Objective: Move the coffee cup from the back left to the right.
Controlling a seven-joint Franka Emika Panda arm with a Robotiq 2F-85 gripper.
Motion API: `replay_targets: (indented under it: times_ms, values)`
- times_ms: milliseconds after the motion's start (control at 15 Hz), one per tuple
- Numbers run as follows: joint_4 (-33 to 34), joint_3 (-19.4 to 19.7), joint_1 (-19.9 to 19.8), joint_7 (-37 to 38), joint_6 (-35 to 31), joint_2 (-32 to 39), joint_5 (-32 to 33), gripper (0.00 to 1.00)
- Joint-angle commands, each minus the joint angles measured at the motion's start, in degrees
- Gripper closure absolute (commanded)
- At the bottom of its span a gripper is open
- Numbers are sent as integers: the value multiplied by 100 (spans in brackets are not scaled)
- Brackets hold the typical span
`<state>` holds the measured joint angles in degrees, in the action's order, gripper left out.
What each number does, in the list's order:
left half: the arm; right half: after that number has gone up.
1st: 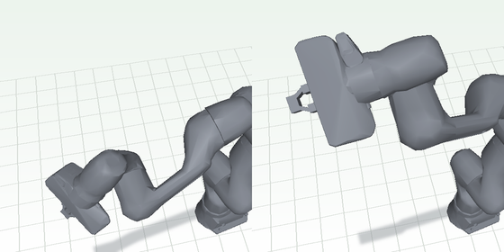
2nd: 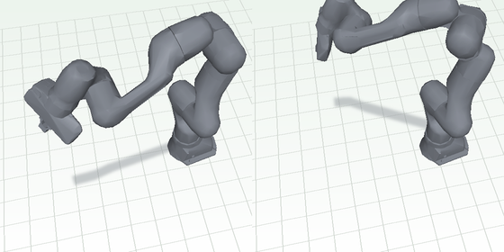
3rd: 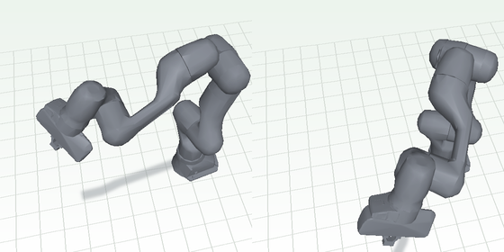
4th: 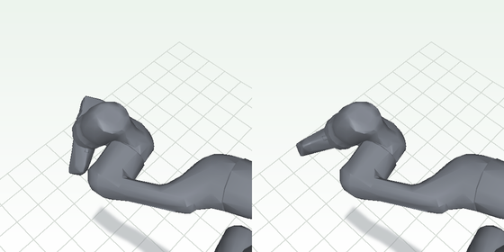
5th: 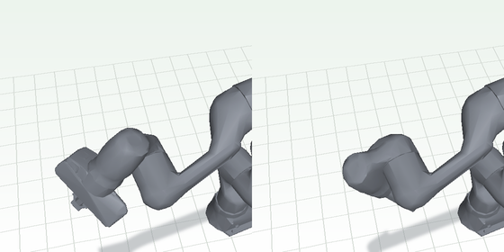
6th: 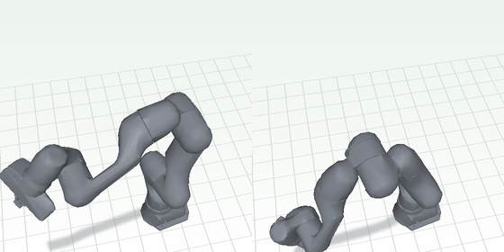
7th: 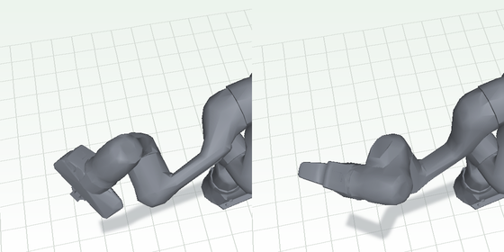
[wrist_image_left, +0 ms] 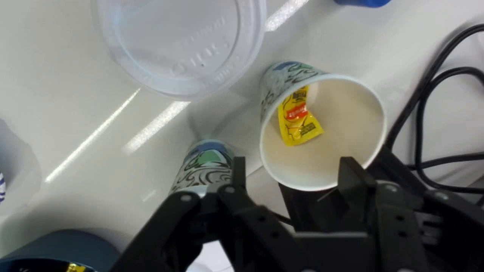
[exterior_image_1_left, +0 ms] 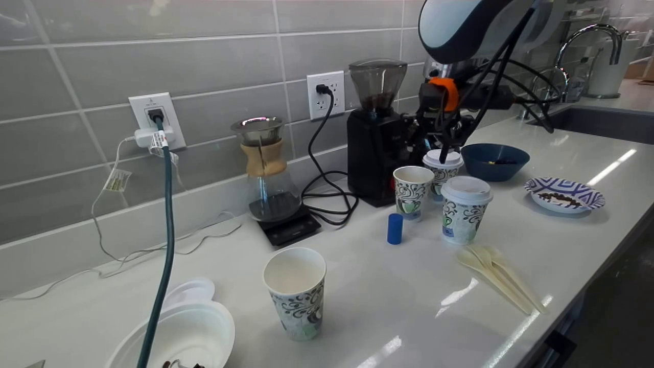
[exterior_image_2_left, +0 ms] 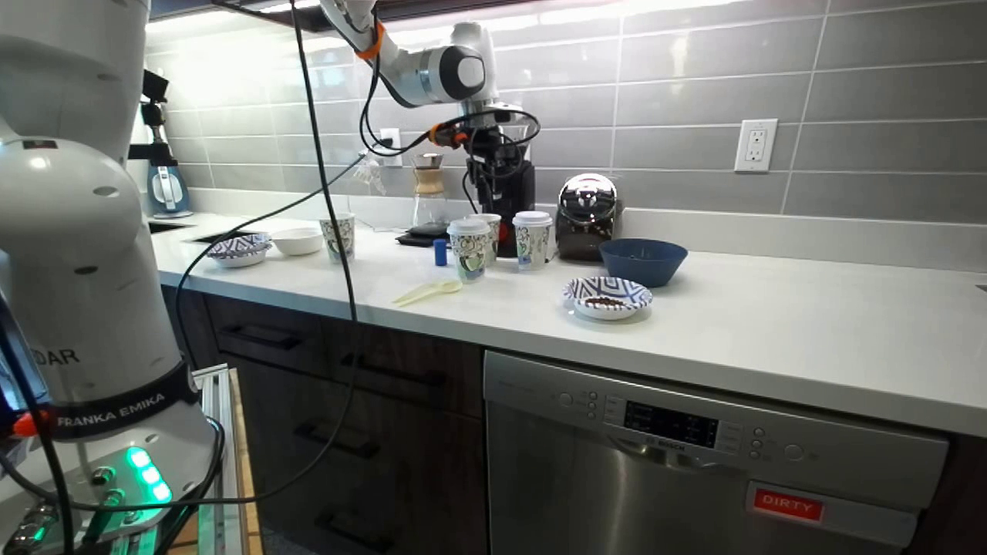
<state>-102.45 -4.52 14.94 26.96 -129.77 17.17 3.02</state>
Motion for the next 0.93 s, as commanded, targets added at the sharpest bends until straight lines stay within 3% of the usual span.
replay_targets:
  times_ms: [0,267,600,867]
  values:
    - [-478,-392,-186,-1114,105,-594,-655,2]
    - [-728,-823,-34,-1847,317,-921,-1273,0]
    - [-779,-1238,438,-1441,146,-1029,-901,0]
    - [-721,-1522,666,-2025,-332,-1097,-925,0]
